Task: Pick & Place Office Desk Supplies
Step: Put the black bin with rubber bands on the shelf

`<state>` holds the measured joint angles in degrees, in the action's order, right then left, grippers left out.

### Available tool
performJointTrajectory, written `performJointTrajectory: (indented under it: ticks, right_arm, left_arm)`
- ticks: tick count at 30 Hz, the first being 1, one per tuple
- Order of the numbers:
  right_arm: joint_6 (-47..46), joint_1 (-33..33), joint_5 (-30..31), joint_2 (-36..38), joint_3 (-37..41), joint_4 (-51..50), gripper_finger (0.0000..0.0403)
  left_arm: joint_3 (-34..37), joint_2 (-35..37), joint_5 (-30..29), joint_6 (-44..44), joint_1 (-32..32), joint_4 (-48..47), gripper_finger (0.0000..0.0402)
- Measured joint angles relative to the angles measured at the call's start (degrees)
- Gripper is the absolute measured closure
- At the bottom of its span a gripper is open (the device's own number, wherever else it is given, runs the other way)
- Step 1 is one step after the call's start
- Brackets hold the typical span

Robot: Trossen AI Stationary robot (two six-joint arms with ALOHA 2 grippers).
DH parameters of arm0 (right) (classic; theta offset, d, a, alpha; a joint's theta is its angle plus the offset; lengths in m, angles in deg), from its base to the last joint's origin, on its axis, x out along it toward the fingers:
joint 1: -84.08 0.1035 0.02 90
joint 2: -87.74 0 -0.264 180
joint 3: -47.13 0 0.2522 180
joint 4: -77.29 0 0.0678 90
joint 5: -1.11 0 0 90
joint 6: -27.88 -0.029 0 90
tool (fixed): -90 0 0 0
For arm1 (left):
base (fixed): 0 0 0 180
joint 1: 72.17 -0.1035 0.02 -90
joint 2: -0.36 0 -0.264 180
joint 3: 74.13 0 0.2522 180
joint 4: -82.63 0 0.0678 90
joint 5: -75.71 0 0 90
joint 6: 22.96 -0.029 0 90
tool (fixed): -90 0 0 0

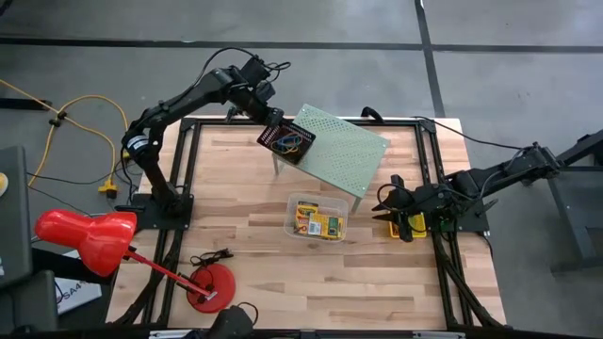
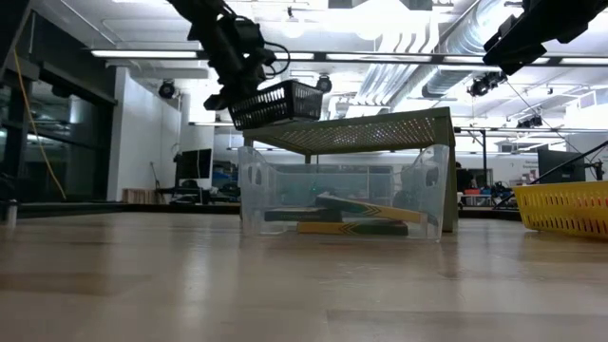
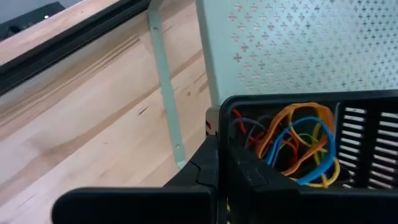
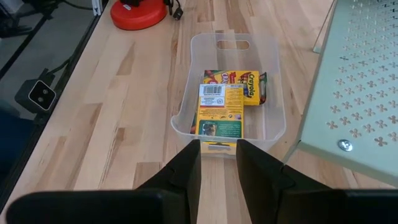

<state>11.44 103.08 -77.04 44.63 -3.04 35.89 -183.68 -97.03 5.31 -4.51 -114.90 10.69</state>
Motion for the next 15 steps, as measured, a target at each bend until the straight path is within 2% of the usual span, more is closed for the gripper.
performJointTrajectory:
  ticks: [15]
  right_arm:
    - [0.17, -0.02, 0.02, 0.02, 0.0, 0.0, 0.0312]
  left_arm:
    - [-0.22, 0.04, 0.2, 3.53, 3.81, 2.82, 0.0401]
